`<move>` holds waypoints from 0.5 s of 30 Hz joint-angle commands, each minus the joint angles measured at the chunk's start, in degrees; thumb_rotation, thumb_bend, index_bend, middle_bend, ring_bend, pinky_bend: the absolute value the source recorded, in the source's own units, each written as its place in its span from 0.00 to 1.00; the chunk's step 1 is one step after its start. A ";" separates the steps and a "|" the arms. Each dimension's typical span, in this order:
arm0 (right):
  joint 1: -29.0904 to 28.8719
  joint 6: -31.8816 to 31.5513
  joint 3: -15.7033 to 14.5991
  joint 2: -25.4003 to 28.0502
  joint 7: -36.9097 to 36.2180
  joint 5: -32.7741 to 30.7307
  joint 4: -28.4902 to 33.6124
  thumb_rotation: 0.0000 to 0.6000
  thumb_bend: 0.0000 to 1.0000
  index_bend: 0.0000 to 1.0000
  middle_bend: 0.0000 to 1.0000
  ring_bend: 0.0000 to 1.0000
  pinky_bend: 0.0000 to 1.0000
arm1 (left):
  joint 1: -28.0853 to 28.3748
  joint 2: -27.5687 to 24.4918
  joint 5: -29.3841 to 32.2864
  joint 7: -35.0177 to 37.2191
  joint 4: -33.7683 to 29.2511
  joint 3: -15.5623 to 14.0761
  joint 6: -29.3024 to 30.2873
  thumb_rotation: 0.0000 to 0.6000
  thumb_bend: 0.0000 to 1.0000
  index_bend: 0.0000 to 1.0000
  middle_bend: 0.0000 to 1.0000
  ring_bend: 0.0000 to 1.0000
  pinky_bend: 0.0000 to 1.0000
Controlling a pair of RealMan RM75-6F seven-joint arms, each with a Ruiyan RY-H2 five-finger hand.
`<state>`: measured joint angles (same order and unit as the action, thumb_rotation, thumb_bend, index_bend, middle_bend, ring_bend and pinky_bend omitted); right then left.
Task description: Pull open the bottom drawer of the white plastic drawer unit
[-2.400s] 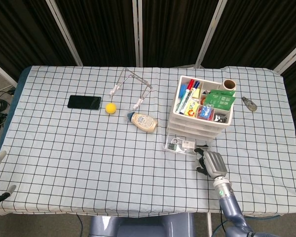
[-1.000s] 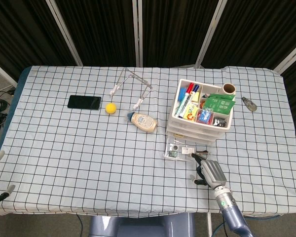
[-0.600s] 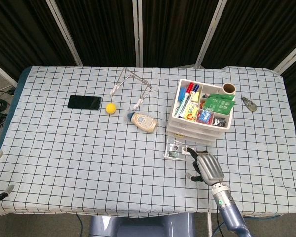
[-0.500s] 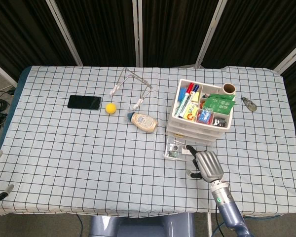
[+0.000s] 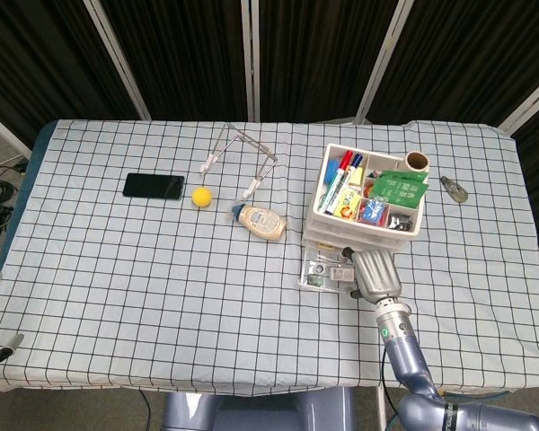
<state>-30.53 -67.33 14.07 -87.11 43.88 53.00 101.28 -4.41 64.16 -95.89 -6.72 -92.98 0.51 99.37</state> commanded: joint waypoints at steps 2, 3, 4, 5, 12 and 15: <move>-3.05 1.68 -0.16 -0.04 4.91 -5.48 -1.53 1.00 0.00 0.47 1.00 1.00 0.88 | 0.14 0.04 0.14 -0.14 -0.03 0.12 -0.20 1.00 0.00 0.00 0.00 0.00 0.00; -3.50 1.92 -0.20 -0.11 5.49 -6.72 -1.90 1.00 0.00 0.47 1.00 1.00 0.88 | 0.16 0.04 0.20 -0.15 -0.04 0.14 -0.24 1.00 0.00 0.00 0.00 0.00 0.00; -3.78 2.06 -0.17 -0.18 5.71 -7.44 -2.13 1.00 0.00 0.47 1.00 1.00 0.88 | 0.16 0.04 0.26 -0.11 -0.04 0.16 -0.24 1.00 0.00 0.00 0.00 0.00 0.00; -4.14 2.31 -0.15 -0.32 5.77 -8.34 -2.56 1.00 0.00 0.47 1.00 1.00 0.88 | 0.16 0.04 0.33 -0.06 -0.04 0.21 -0.22 1.00 0.00 0.00 0.00 0.00 0.00; -5.65 2.75 -0.83 -1.34 4.74 -10.22 -5.12 1.00 0.00 0.46 1.00 1.00 0.88 | 0.23 0.11 0.53 -0.03 -0.01 0.29 -0.35 1.00 0.00 0.00 0.00 0.00 0.00; -6.12 2.73 -1.01 -1.82 4.05 -10.34 -5.86 1.00 0.00 0.46 1.00 1.00 0.88 | 0.25 0.10 0.58 -0.03 -0.06 0.30 -0.38 1.00 0.00 0.00 0.00 0.00 0.00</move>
<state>-36.52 -64.60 13.14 -88.80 48.07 42.68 95.58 -4.15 64.26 -95.33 -6.76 -93.02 0.80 98.99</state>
